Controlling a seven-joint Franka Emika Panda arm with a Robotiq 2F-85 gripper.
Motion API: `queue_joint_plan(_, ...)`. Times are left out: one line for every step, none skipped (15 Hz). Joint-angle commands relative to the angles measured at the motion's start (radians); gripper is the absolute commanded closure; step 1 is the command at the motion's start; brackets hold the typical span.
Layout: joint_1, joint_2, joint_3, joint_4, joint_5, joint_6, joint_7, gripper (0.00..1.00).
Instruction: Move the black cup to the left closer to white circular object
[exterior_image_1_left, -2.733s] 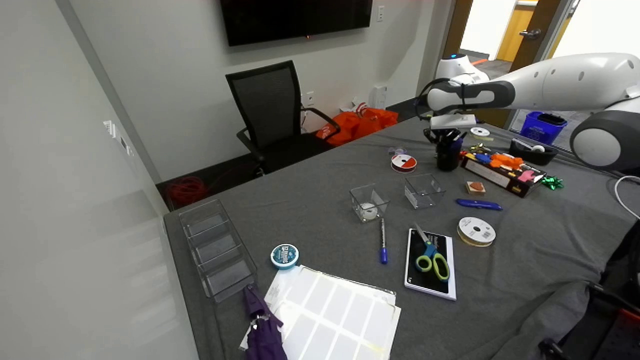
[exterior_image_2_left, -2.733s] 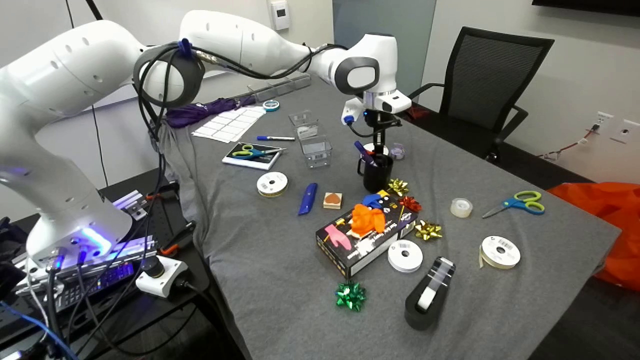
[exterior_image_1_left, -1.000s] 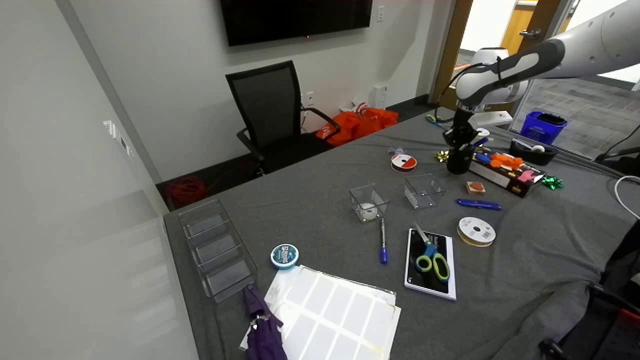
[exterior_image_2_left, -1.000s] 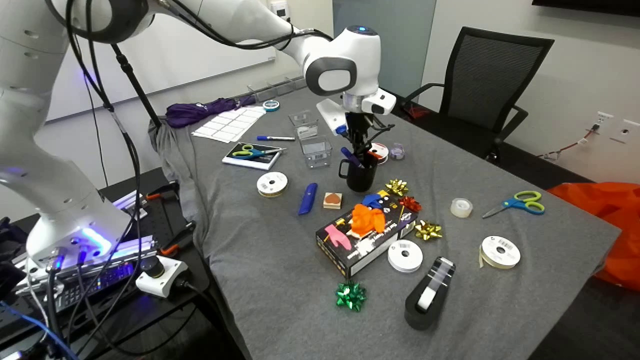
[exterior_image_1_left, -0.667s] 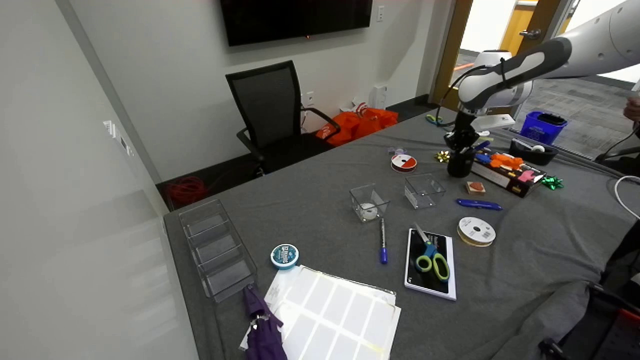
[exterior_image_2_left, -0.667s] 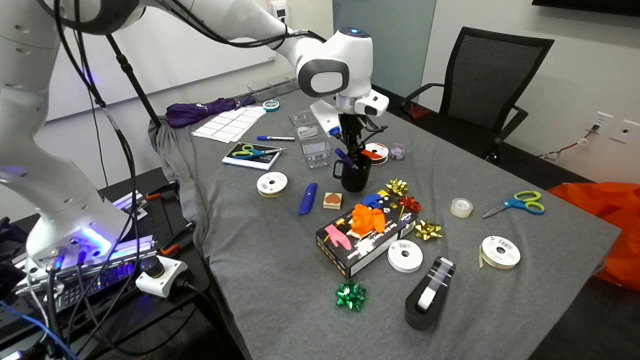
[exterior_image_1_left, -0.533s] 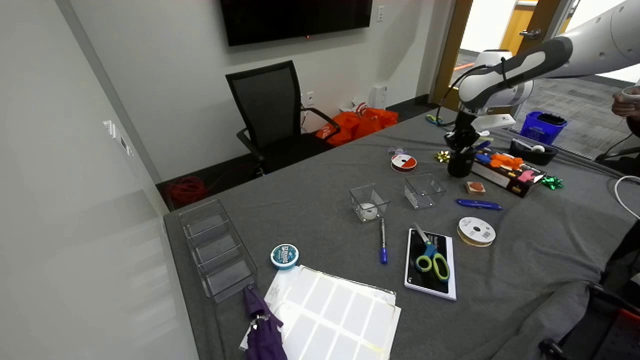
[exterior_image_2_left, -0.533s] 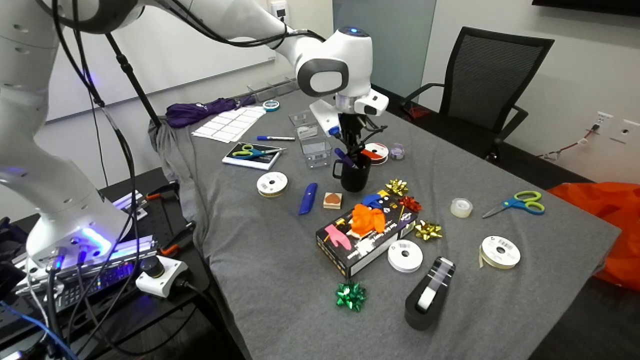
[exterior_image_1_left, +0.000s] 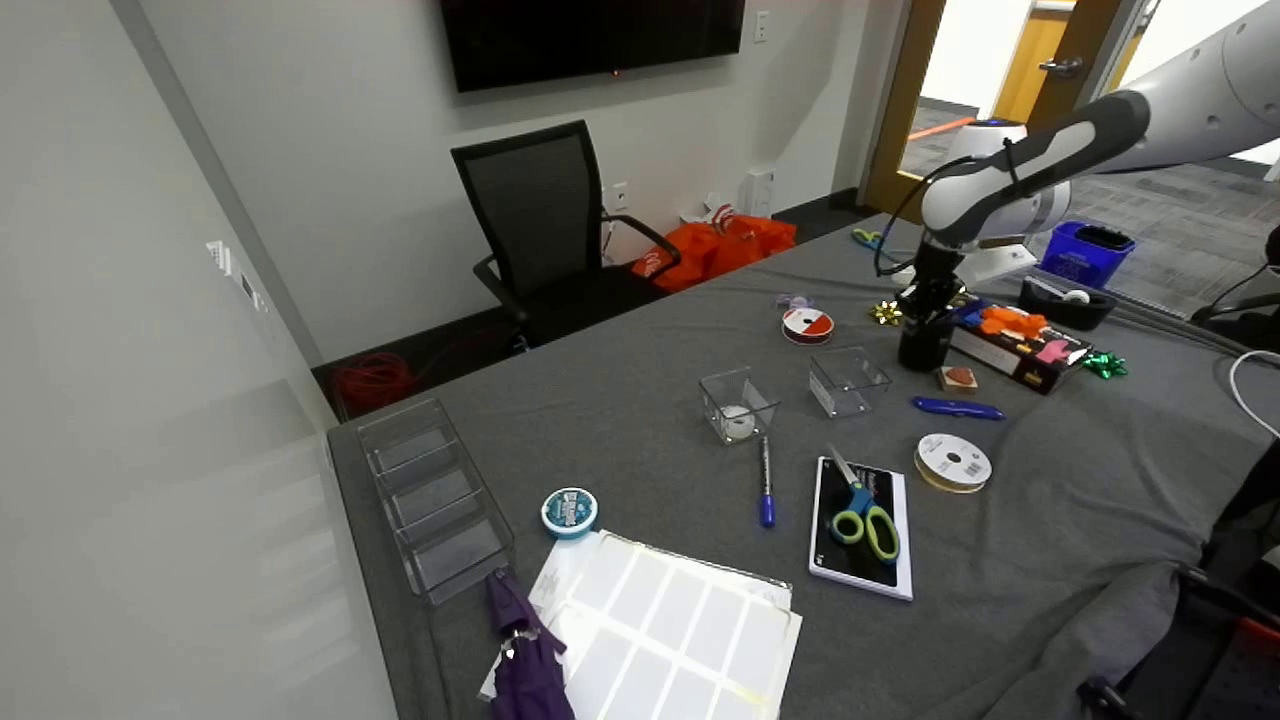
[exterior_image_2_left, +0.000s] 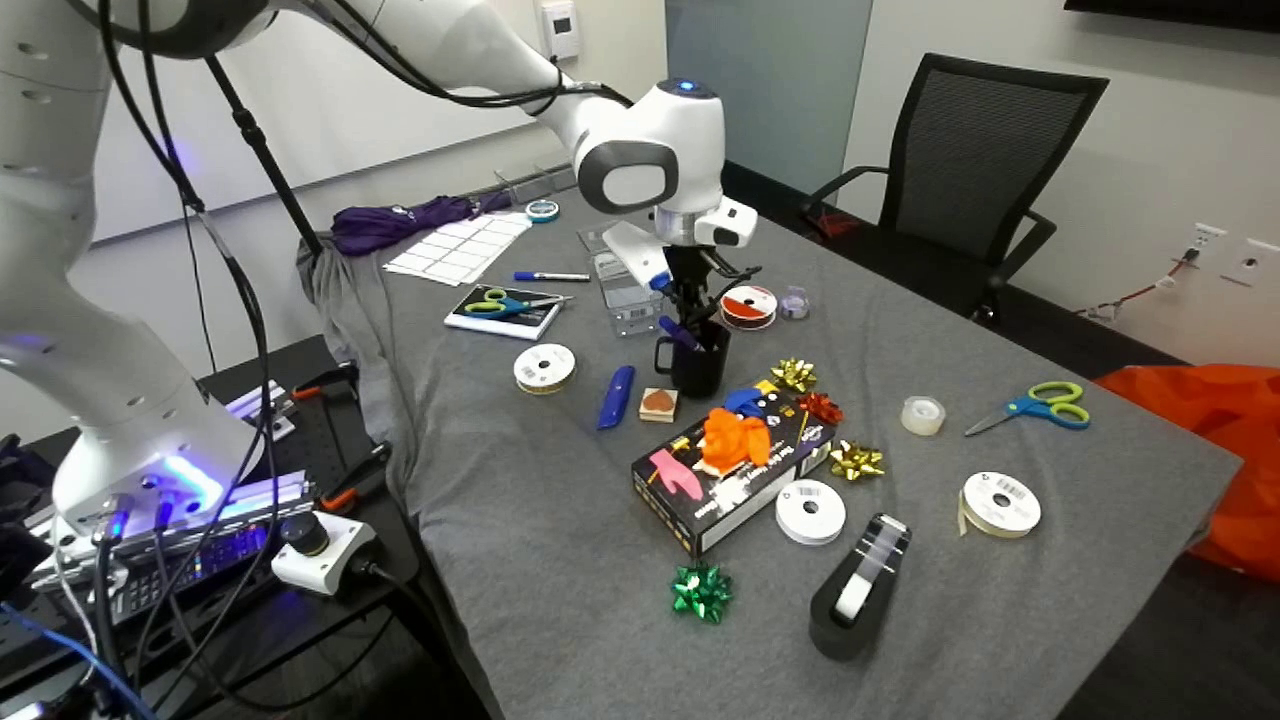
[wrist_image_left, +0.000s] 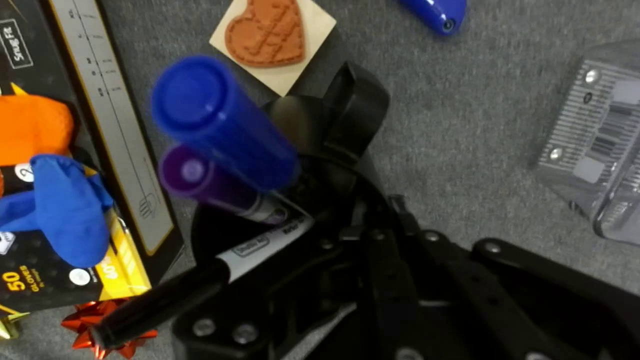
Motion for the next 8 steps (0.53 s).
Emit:
queue_joint_plan(-0.017,-0.129,0.035,-0.239,-0.033,0.171,-0.124,0.98)
queue_joint_plan(-0.019,-0.154,0.043,-0.287,-0.038,0.214,-0.148,0.98)
queue_joint_plan(-0.022,-0.182,0.055,-0.337,-0.040,0.260,-0.173,0.98)
queue_joint_plan(-0.028,-0.208,0.069,-0.388,-0.038,0.303,-0.198,0.98)
queue_joint_plan(-0.034,-0.235,0.084,-0.438,-0.033,0.342,-0.221,0.98)
queue_joint_plan(-0.041,-0.265,0.101,-0.490,-0.025,0.370,-0.240,0.98)
queue_joint_plan(-0.049,-0.288,0.118,-0.531,-0.019,0.391,-0.256,0.98)
queue_joint_plan(-0.058,-0.309,0.135,-0.565,-0.012,0.407,-0.270,0.98)
